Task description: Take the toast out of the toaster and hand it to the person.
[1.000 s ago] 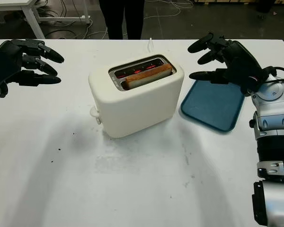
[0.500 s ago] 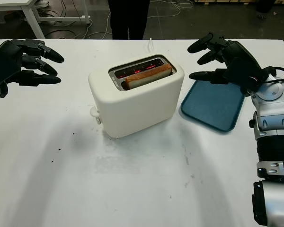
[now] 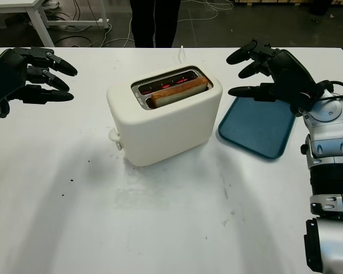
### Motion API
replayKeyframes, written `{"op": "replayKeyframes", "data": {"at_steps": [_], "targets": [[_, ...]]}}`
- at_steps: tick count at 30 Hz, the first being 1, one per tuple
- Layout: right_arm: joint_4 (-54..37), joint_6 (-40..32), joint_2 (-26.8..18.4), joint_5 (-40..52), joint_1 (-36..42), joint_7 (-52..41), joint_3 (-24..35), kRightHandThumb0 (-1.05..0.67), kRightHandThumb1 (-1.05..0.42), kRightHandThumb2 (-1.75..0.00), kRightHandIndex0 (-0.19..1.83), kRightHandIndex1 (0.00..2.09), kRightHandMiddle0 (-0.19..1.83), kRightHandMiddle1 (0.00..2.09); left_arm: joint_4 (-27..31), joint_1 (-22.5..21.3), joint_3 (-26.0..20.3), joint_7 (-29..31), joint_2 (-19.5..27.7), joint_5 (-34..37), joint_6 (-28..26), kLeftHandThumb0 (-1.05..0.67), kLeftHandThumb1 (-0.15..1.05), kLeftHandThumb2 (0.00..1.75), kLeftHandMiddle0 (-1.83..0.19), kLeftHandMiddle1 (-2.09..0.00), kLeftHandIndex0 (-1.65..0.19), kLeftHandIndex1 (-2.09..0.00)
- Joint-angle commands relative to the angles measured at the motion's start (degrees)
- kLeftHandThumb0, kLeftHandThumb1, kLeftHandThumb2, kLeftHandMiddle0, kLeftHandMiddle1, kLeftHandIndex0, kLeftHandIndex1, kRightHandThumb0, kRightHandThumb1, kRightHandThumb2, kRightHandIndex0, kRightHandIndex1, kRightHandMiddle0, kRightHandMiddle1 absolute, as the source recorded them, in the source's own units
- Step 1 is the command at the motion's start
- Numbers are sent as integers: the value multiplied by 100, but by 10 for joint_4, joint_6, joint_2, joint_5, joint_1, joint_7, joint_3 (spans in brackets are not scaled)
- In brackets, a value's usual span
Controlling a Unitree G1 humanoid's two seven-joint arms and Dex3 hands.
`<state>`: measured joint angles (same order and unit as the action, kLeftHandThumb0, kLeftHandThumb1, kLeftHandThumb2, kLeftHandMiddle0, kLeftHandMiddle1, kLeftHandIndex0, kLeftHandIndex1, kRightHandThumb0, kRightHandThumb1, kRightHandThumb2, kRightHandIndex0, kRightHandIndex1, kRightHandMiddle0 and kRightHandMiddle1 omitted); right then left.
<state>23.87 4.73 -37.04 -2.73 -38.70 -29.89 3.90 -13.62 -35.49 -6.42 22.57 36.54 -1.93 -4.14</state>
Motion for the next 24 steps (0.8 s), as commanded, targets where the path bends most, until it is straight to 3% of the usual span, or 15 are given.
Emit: {"op": "replayKeyframes", "data": {"at_steps": [1, 24], "targets": [[-4, -6, 1, 3, -7, 0, -1, -91, -83, 0, 6, 134, 16, 105, 0, 0, -4, 0, 0, 3, 5, -105, 56, 0, -82, -85, -85, -67], [3, 6, 2, 5, -6, 1, 1, -88, -82, 0, 8, 133, 18, 104, 3, 2, -5, -1, 0, 3, 1, -105, 56, 0, -81, -86, -84, -67]]}}
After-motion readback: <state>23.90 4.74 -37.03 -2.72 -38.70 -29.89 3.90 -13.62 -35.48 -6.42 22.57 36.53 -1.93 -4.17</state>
